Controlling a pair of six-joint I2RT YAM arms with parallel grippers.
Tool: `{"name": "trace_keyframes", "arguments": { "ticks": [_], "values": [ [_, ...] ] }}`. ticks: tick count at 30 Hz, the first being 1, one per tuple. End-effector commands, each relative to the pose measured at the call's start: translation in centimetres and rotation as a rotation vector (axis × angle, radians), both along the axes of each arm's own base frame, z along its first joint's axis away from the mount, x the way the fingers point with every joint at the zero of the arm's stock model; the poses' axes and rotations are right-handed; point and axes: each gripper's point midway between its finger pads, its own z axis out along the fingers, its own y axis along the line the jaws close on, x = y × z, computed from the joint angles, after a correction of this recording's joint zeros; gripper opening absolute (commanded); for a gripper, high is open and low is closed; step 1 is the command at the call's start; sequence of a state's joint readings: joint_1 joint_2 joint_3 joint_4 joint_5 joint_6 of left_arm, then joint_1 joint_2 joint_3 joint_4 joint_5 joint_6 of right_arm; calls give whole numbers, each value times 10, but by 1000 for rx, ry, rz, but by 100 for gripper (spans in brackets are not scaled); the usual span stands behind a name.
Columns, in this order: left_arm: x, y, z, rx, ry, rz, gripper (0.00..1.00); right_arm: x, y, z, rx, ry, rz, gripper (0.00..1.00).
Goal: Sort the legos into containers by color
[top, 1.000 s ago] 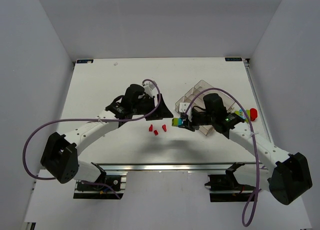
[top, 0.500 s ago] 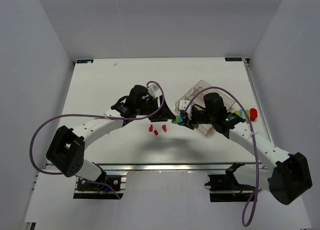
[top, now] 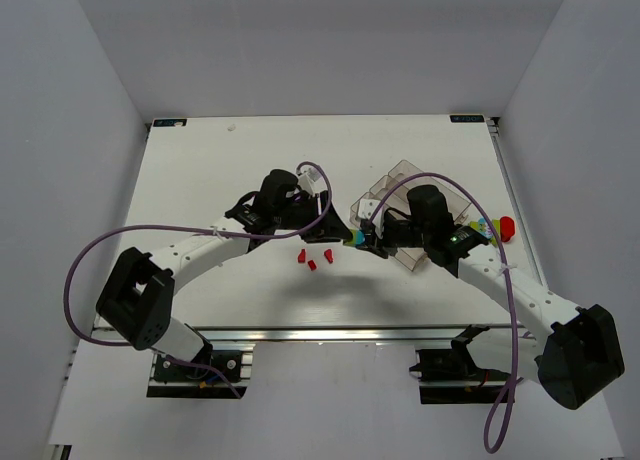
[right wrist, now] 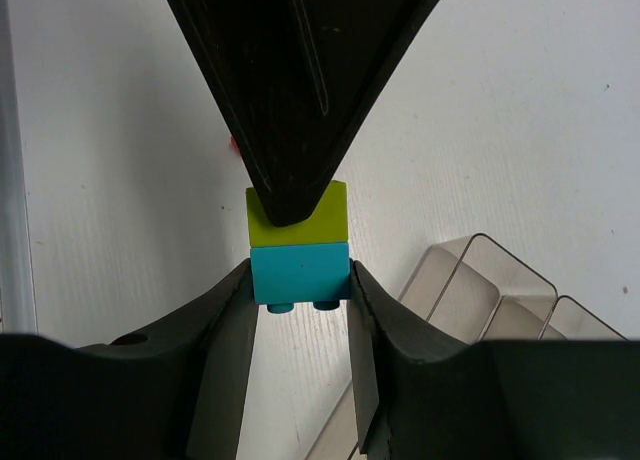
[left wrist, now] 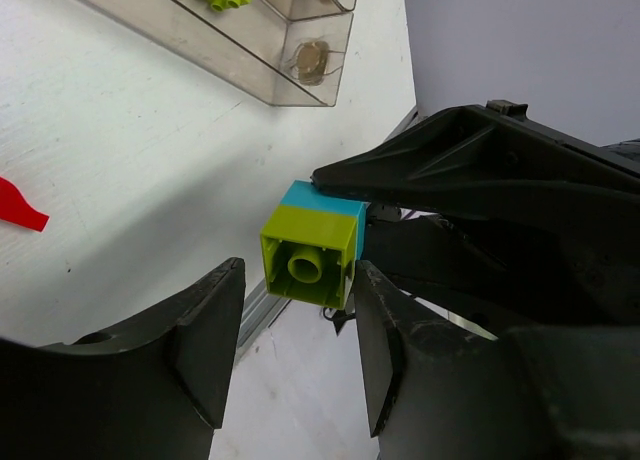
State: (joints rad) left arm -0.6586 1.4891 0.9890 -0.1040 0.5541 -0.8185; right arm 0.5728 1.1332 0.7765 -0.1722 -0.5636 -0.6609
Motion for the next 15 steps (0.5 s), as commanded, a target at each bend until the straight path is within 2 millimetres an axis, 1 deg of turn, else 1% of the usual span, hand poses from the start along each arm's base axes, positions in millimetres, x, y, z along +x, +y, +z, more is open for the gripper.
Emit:
{"name": "trace_keyframes", "arguments": {
  "ticks": [1, 10, 12, 14, 15],
  "values": [
    [-5, -4, 5, -35, -2, -29, 58, 4, 8, 15, 47, -34, 14, 0],
    [-8, -7, 5, -60, 17, -44, 57, 5, 10, 16, 59, -26, 8, 0],
    [-8, -8, 4, -64, 23, -44, 52, 6, 10, 14, 61, -24, 4, 0],
    [-9, -9, 5, -73, 28, -50, 48, 6, 10, 13, 62, -23, 1, 0],
    [-10, -9, 5, -77, 34, -52, 48, 7, 10, 13, 66, -21, -5, 0]
  ]
}}
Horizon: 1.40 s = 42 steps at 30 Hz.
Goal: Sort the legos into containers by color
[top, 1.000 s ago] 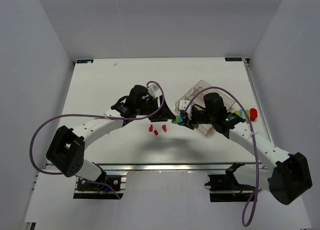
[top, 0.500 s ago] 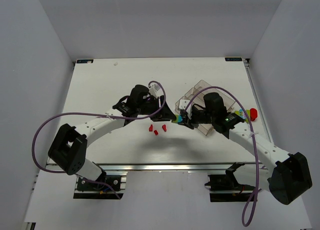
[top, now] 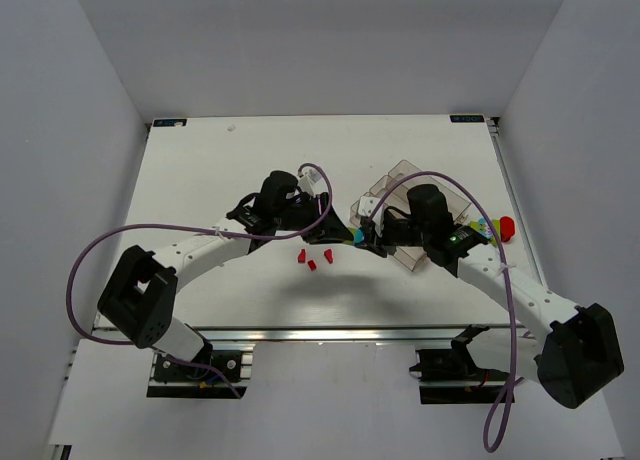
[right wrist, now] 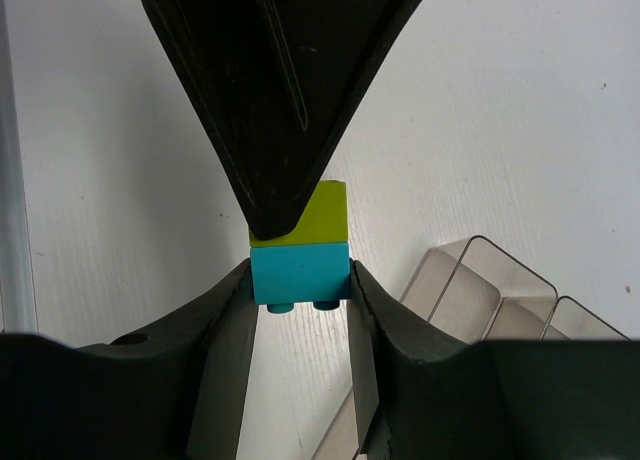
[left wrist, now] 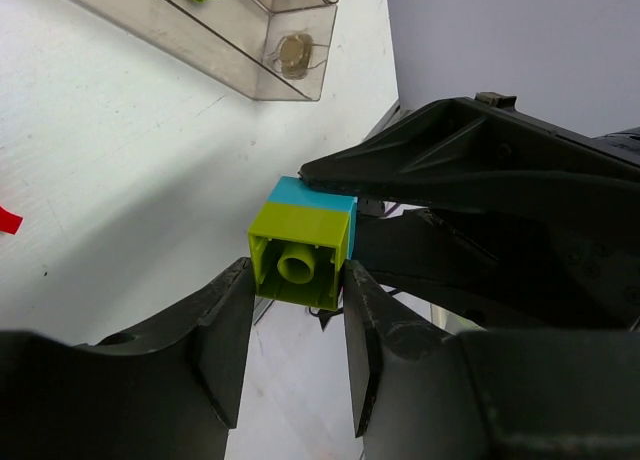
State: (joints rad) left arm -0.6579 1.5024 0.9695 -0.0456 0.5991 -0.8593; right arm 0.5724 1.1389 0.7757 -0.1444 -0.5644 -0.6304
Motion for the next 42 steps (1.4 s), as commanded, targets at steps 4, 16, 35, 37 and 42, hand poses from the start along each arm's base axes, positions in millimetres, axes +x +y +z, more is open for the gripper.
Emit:
{"name": "trace_keyframes", "arguments": {
  "ticks": [4, 16, 35, 37, 42],
  "values": [
    [-7, -6, 8, -56, 0, -41, 43, 5, 8, 10, 49, -26, 5, 0],
    [-11, -10, 7, -89, 40, -62, 0, 7, 6, 9, 55, -38, -15, 0],
    [-1, 4, 17, -75, 11, -29, 0, 19, -11, 11, 44, -90, -97, 0],
    [2, 5, 18, -77, 7, -22, 0, 21, -13, 11, 44, -95, -104, 0],
    [2, 11, 18, -63, 19, -14, 0, 24, -16, 13, 46, -96, -121, 0]
  ]
}}
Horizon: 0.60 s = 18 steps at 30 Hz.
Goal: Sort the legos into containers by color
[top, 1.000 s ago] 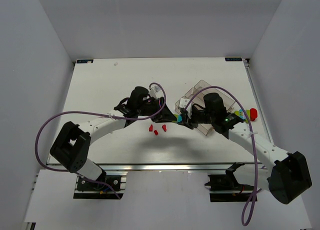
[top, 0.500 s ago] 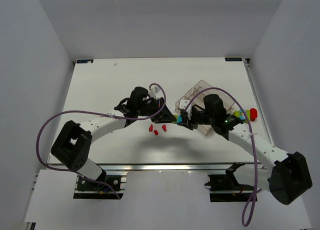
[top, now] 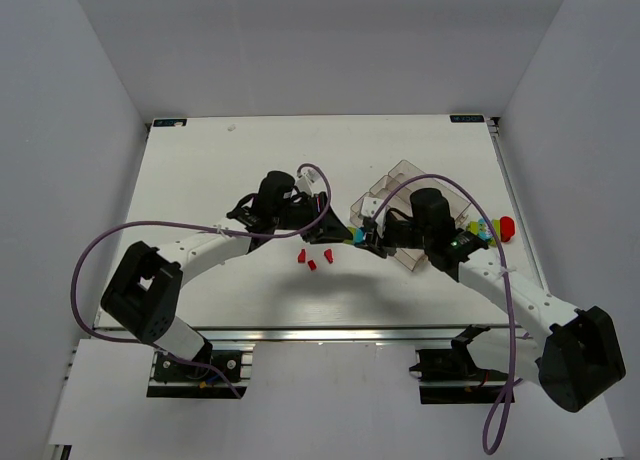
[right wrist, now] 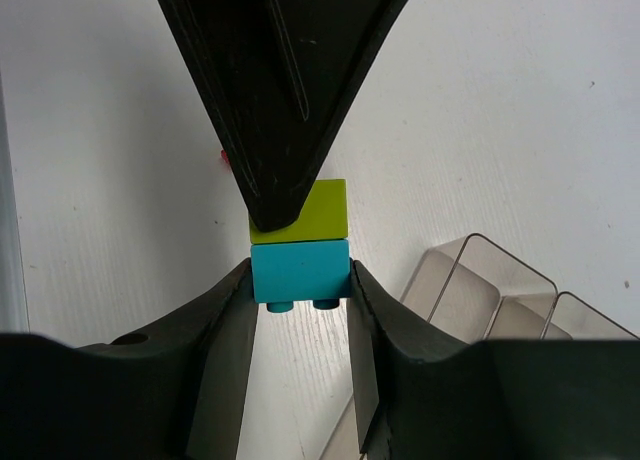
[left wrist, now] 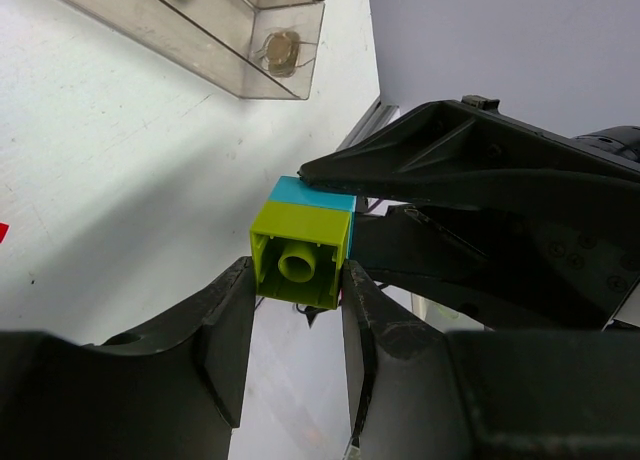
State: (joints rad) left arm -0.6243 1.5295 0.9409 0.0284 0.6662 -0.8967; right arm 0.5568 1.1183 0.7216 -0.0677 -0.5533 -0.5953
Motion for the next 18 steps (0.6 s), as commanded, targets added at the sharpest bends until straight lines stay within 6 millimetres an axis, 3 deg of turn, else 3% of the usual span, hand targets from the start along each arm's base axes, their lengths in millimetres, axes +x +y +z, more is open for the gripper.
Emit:
{"name": "trace_keyframes", "arguments": {
  "ticks": [1, 13, 17, 18],
  "values": [
    [1, 10, 23, -19, -22, 3, 0, 21, -12, 16, 17, -85, -84, 0],
    [6, 16, 21, -5, -27, 6, 0, 21, -13, 17, 17, -91, -80, 0],
    [13, 14, 24, 8, -52, 10, 0, 30, -21, 19, 4, -107, -147, 0],
    [19, 11, 27, 8, -64, 11, 0, 41, -27, 26, 5, -145, -207, 0]
  ]
}}
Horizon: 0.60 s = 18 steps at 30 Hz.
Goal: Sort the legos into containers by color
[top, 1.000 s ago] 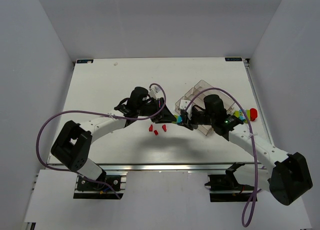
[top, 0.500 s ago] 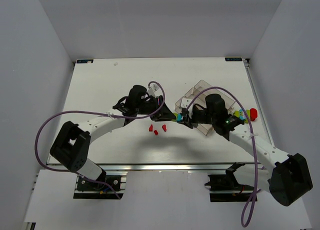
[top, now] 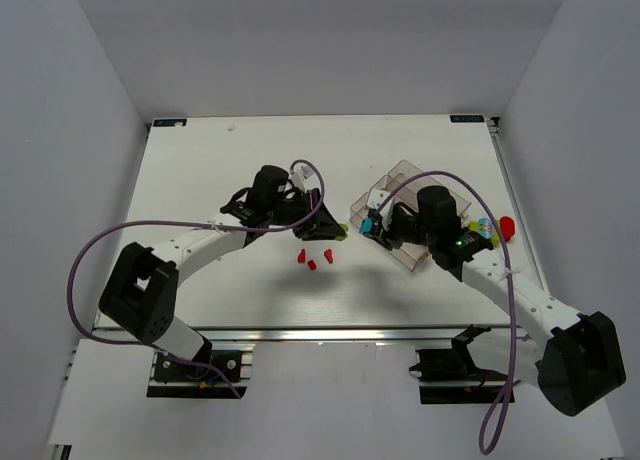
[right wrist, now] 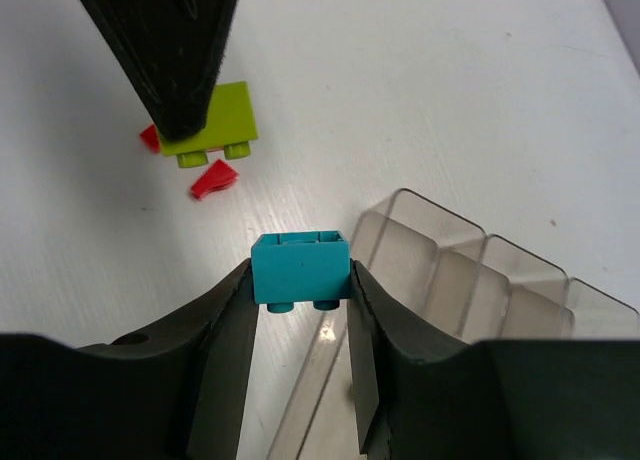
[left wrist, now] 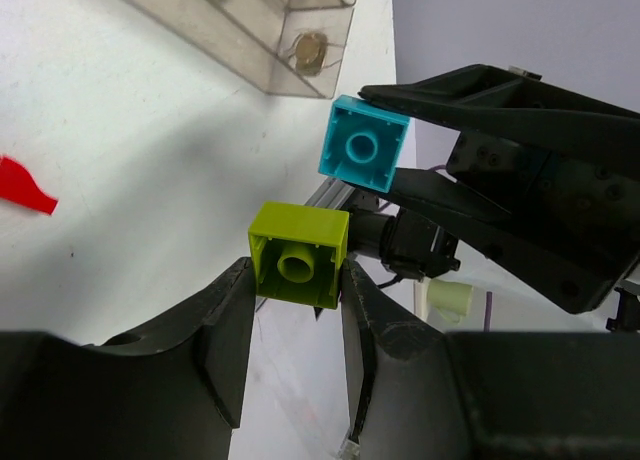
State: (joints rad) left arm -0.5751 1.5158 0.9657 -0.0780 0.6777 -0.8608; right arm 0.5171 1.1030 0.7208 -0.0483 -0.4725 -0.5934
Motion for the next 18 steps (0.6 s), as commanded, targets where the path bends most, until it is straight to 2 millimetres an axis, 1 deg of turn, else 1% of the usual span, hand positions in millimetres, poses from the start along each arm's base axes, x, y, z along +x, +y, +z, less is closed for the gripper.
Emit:
{"name": "trace_keyframes", "arguments": {
  "ticks": [1, 2, 3, 4, 6, 7, 8, 9, 10, 11, 12, 13, 14, 15, 16, 17, 18],
  "values": [
    [18, -7, 27, -9, -106, -5, 0, 25, -16, 25, 26, -105, -142, 0],
    [19, -11, 27, 1, -114, -11, 0, 32, -22, 27, 25, -116, -189, 0],
    [25, -13, 27, 14, -124, -3, 0, 42, -33, 31, 15, -139, -263, 0],
    [31, -20, 25, 32, -131, -14, 0, 48, -41, 34, 22, -142, -309, 0],
    [41, -26, 19, 46, -122, -19, 0, 60, -62, 38, 21, -154, -400, 0],
    [47, -35, 11, 57, -112, -32, 0, 61, -66, 41, 27, -158, -417, 0],
    [52, -37, 4, 72, -105, -25, 0, 65, -77, 41, 29, -151, -456, 0],
    [53, -42, -3, 89, -92, -30, 0, 67, -80, 40, 31, -146, -469, 0],
    [63, -48, -14, 111, -86, -33, 0, 68, -84, 41, 35, -143, -484, 0],
    [64, -54, -21, 127, -80, -42, 0, 71, -93, 39, 41, -133, -514, 0],
    [63, -60, -27, 138, -69, -55, 0, 72, -95, 39, 47, -130, -526, 0],
    [67, -63, -32, 145, -64, -52, 0, 74, -99, 39, 51, -125, -541, 0],
    [70, -73, -40, 154, -58, -63, 0, 74, -101, 38, 54, -114, -544, 0],
    [75, -74, -45, 172, -54, -53, 0, 75, -104, 37, 56, -112, -551, 0],
    [74, -80, -48, 178, -56, -62, 0, 76, -107, 36, 59, -107, -561, 0],
    [76, -86, -51, 185, -61, -66, 0, 75, -106, 35, 62, -99, -552, 0],
    [80, -86, -54, 200, -61, -53, 0, 75, -108, 34, 62, -94, -554, 0]
  ]
}}
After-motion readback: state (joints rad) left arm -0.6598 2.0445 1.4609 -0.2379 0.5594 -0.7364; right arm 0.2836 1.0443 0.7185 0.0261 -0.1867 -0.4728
